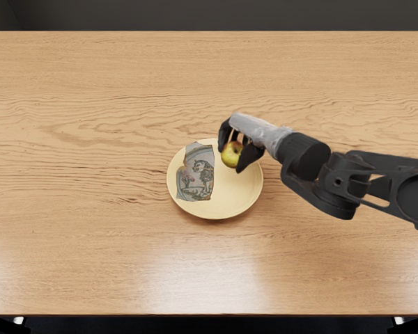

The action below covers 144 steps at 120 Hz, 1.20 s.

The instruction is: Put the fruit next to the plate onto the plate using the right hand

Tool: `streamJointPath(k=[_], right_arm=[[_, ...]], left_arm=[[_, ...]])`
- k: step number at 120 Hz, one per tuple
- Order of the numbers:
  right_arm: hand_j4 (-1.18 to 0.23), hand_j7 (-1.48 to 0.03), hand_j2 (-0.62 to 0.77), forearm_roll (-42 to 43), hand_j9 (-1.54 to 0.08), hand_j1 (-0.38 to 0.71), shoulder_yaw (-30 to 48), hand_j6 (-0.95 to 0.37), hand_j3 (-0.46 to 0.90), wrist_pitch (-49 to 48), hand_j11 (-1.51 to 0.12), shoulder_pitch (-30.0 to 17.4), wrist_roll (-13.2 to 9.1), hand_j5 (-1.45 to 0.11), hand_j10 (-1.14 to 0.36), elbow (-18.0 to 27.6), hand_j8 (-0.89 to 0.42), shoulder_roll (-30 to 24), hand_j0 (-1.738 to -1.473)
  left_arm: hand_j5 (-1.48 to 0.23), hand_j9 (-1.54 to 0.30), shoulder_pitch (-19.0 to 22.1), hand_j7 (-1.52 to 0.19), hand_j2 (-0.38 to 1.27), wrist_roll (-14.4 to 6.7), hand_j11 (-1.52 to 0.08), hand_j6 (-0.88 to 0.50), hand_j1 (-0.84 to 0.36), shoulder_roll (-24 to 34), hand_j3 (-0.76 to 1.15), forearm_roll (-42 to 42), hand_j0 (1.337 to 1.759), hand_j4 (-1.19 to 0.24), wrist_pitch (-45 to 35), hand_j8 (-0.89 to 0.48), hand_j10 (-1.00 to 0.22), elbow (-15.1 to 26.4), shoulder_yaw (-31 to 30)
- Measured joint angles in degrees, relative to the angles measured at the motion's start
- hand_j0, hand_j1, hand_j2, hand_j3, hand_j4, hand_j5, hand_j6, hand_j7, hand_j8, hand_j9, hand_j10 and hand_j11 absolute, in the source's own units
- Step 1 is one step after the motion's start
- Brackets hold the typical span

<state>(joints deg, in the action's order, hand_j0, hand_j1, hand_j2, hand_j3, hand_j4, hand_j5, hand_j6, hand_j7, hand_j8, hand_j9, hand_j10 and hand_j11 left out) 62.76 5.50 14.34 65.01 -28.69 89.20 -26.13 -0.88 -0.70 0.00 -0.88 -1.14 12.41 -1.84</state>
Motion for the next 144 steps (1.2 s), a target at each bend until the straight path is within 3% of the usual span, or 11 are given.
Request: streamJointPath(k=[43,55,69,87,115,131,144], right_arm=[[-0.74,-1.0,0.26,0.16,-1.03,0.22,-0.64,-0.49,0.0,0.05,-1.04,-2.93,-0.01,-1.04,-0.65,-1.28,-0.4,1.12,-1.654],[-0.46,-0.62,0.16,-0.03,-0.64,0.01,0.19,-0.31,0.0,0.18,-0.65,-3.37,-0.15,-0.65,-0.43,-1.68,-0.25,2.39,-1.656],[-0.27,-0.36,0.09,-0.75,-0.37,-0.14,2.22,-0.18,0.0,-0.67,-0.37,-3.51,-0.83,-0.37,-0.25,-1.2,-0.15,2.06,-1.657],[-0.14,-0.18,0.04,-8.07,-0.18,-0.24,10.96,-0.09,0.0,-12.58,-0.19,-3.66,-1.58,-0.19,-0.13,-0.09,-0.08,-2.77,-1.657],[-0.05,-0.07,0.01,-31.97,-0.07,-0.31,24.32,-0.04,0.0,-34.75,-0.07,-3.94,-1.16,-0.07,-0.05,-1.25,-0.04,-17.93,-1.658],[-0.03,-0.04,0.01,-43.35,-0.05,-0.32,26.96,-0.03,0.0,-45.08,-0.05,-4.86,1.02,-0.05,-0.03,-3.65,-0.03,-26.5,-1.658],[-0.03,-0.03,0.0,-47.55,-0.03,-0.33,27.63,-0.02,0.0,-47.85,-0.03,-5.3,2.15,-0.03,-0.03,-4.52,-0.02,-29.79,-1.658]], left_arm=[[0.0,0.0,0.0,0.0,0.0,0.0,0.0,0.0,0.35,0.0,0.0,0.0,1.658,0.0,0.0,0.0,0.0,-0.01,0.0],[0.0,0.0,0.0,0.0,0.0,0.0,0.0,0.0,0.35,0.0,0.0,0.0,1.658,0.0,0.0,0.0,0.0,-0.02,0.0],[0.0,0.0,0.0,0.0,0.0,0.0,0.0,0.0,0.35,0.0,0.0,0.0,1.658,0.0,0.0,0.0,0.0,-0.02,0.0],[0.0,0.0,0.0,0.0,0.0,0.0,0.0,0.0,0.35,0.0,0.0,0.0,1.658,0.0,0.0,0.0,0.0,-0.01,0.0],[0.0,0.0,0.0,0.0,0.0,0.0,0.0,0.0,0.35,0.0,0.0,0.0,1.658,0.0,0.0,0.0,0.0,-0.01,0.0],[0.0,0.0,-0.06,0.0,0.0,0.0,0.0,0.0,0.35,0.0,0.0,0.0,1.658,0.0,0.0,0.0,0.0,-0.01,0.01],[0.0,0.0,0.0,0.0,0.0,0.0,0.0,0.0,0.35,0.0,0.0,-0.01,1.658,0.0,0.0,0.0,0.0,0.03,0.0]])
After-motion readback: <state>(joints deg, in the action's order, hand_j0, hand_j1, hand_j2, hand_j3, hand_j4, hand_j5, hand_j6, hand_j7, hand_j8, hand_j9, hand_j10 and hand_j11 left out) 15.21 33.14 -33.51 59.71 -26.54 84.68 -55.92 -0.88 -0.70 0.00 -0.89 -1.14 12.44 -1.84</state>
